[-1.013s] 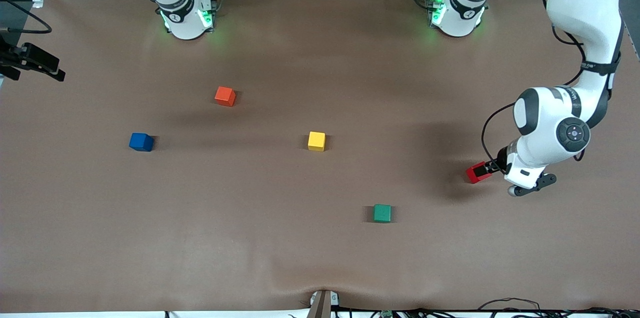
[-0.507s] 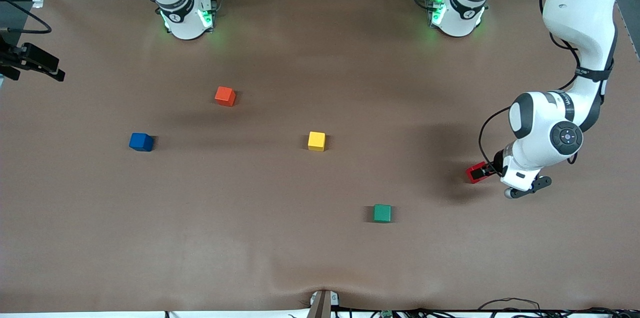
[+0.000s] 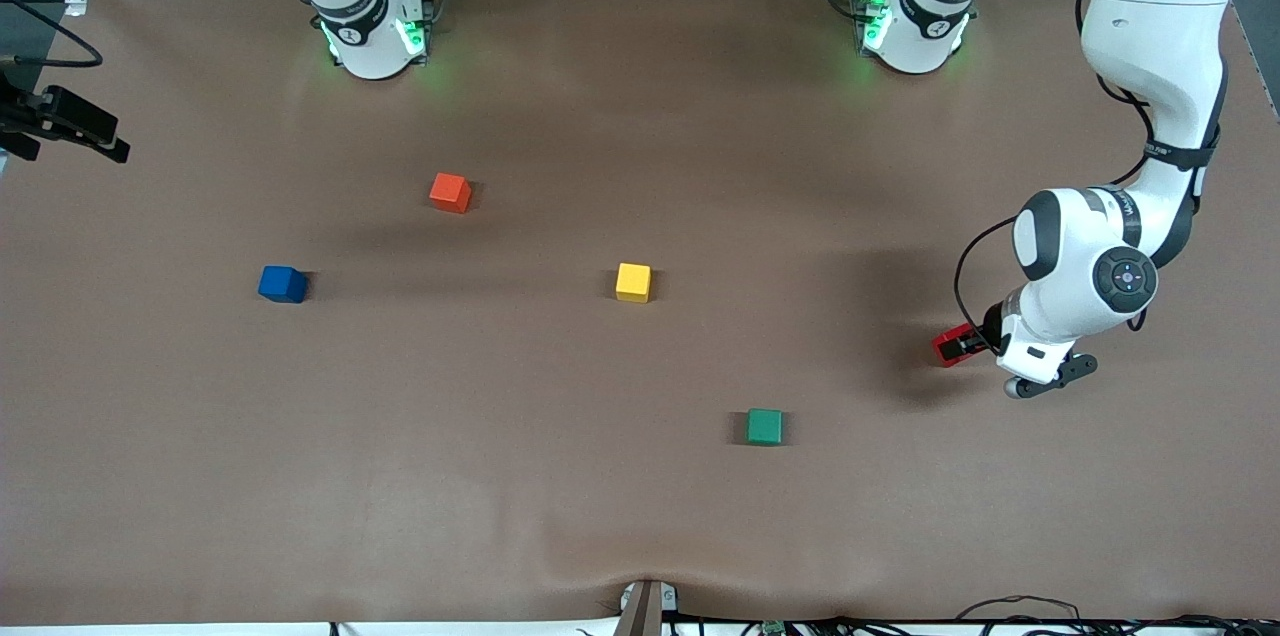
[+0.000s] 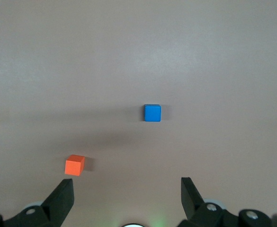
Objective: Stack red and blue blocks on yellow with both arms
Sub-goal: 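Close the left gripper on the red cube, then lift the red cube and carry it toward the yellow cube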
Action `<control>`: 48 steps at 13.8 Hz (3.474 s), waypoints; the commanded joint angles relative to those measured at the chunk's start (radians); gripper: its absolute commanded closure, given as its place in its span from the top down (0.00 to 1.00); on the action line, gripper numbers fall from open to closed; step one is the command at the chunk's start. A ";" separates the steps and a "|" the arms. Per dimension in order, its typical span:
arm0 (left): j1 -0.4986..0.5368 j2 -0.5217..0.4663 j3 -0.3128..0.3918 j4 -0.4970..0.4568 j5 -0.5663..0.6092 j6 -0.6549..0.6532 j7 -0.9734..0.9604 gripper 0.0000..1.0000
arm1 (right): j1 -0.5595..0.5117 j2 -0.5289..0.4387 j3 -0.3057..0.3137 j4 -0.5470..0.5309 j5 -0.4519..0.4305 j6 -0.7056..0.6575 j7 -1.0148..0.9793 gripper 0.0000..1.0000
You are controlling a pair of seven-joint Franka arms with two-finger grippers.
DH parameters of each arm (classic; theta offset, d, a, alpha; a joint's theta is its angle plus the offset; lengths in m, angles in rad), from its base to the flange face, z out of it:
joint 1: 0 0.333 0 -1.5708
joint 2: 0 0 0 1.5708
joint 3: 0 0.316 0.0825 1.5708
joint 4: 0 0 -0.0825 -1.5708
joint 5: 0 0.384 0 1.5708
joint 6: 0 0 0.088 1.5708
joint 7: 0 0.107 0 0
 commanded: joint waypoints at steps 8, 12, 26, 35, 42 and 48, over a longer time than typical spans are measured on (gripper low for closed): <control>0.004 0.017 -0.002 0.006 -0.011 0.024 -0.004 0.46 | -0.008 -0.022 0.002 -0.018 0.015 -0.002 0.011 1.00; 0.008 0.012 -0.002 0.006 -0.011 0.022 0.004 0.11 | -0.007 -0.024 0.002 -0.024 0.015 -0.001 0.011 1.00; 0.011 -0.094 -0.010 0.014 -0.010 -0.093 0.008 0.00 | -0.008 -0.024 0.002 -0.026 0.015 -0.001 0.011 1.00; 0.006 -0.134 -0.032 0.120 -0.010 -0.288 -0.003 0.00 | -0.008 -0.024 0.002 -0.026 0.015 -0.002 0.011 1.00; 0.008 -0.177 -0.070 0.143 -0.010 -0.383 0.000 0.00 | -0.008 -0.024 0.002 -0.029 0.015 -0.002 0.011 1.00; 0.006 -0.189 -0.107 0.138 -0.010 -0.426 -0.007 0.00 | -0.008 -0.024 0.002 -0.029 0.015 -0.002 0.011 1.00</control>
